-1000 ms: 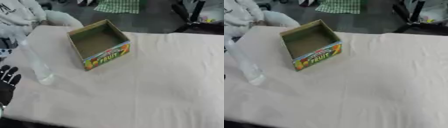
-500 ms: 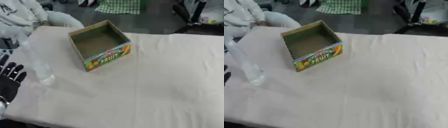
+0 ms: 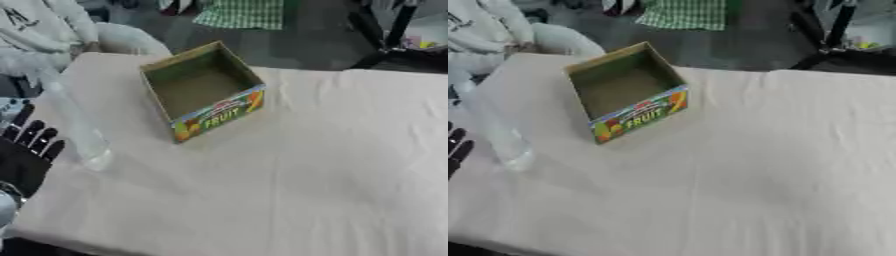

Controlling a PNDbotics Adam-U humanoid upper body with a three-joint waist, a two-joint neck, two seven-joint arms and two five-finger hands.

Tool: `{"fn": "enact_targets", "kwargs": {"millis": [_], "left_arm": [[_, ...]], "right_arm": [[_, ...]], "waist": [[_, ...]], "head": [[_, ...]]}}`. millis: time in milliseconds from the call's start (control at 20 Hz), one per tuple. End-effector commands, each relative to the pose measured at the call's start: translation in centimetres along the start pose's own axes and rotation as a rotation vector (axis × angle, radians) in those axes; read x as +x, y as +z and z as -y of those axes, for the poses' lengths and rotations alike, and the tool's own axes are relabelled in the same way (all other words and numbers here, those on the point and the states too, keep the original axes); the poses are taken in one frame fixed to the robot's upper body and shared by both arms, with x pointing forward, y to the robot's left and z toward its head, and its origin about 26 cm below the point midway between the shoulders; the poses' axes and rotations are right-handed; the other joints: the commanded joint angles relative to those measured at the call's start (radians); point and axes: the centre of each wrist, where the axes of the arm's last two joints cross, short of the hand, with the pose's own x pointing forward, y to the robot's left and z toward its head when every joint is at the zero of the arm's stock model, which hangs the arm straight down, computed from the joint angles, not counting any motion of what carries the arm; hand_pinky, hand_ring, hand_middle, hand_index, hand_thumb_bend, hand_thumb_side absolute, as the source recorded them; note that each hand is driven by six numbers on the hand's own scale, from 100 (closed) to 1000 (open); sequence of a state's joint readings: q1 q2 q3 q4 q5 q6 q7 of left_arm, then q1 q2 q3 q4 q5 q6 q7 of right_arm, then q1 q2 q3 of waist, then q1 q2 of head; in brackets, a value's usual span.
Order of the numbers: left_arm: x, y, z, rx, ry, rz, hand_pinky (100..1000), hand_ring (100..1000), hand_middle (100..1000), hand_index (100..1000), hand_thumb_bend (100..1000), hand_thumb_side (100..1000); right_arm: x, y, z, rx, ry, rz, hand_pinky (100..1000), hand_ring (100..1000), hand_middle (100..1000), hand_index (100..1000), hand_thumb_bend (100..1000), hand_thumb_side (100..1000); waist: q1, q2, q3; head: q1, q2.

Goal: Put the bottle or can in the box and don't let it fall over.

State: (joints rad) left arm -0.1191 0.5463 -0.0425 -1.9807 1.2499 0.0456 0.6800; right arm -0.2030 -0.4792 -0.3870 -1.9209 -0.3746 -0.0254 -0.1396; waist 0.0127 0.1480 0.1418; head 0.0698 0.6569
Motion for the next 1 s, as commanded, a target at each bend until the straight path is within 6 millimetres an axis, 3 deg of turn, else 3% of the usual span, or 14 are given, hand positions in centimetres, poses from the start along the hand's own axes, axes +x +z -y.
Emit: {"fn": "enact_targets", "kwargs": {"millis": [50,1000], "left_arm": [[1.2,0.0,0.9,-0.034,-0.021,0.013,100,295,272,902,388,1000],[2.7,-0.7,3.3,-0.070,0.031,-0.011,100,230,240,918,364,1000]], "right_arm": [[1.0,-0.7,0.0,0.024,0.012,0.037,865,966,1000,1000,100,690],[0.9,-0.5,0.1,0.025,0.011,0.036,866,967,1000,1000,100,691]], "waist": [[0.000,-0.008,-0.002],[-0.002,-0.005,-0.008]], "head": [[0.004,-0.013],[-0.014,-0.015]]}}
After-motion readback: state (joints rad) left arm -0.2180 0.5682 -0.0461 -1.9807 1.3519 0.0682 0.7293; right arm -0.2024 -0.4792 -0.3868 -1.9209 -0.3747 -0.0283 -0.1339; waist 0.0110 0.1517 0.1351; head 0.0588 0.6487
